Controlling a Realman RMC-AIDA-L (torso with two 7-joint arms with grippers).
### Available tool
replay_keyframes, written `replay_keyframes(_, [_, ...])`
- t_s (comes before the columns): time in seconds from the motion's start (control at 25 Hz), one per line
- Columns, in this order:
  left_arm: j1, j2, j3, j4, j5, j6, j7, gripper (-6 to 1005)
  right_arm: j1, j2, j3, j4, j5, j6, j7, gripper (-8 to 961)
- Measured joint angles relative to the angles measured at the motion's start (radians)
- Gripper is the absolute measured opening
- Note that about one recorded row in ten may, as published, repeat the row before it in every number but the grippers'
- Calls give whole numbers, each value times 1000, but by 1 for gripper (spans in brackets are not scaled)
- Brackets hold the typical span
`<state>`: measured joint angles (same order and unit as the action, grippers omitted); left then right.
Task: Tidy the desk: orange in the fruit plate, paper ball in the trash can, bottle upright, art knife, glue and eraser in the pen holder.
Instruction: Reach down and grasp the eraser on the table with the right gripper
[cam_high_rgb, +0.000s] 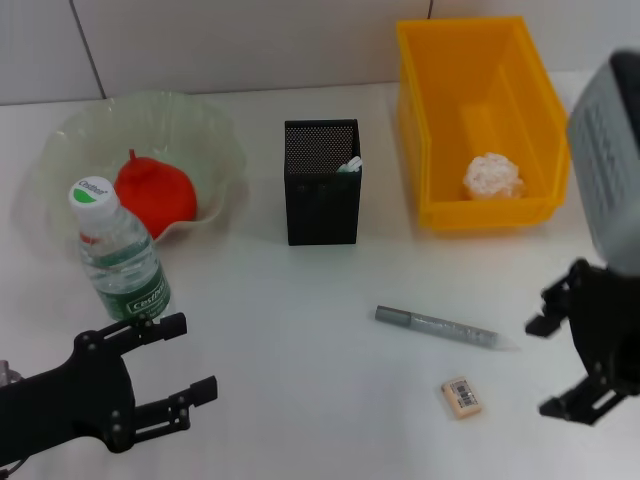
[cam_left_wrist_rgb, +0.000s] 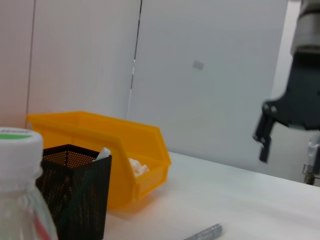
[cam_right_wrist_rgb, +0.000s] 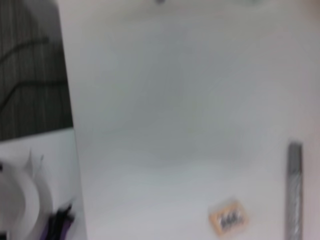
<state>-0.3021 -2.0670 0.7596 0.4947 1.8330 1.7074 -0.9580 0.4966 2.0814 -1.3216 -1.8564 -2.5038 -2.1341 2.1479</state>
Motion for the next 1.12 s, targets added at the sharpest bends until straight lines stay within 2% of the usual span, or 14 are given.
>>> replay_keyframes(0.24, [1,-1,-2,-1,0,-1,-2,802,-18,2,-125,84,-68,78,-43,759])
replay_keyframes(0.84, [14,2,-2,0,0,7,-2,802,-6,2,-362,182,-158,270,-45,758])
replay_keyframes(1.12, [14,2,-2,-1,0,8,-2,802,15,1,-390,224,-162,307,-48,756])
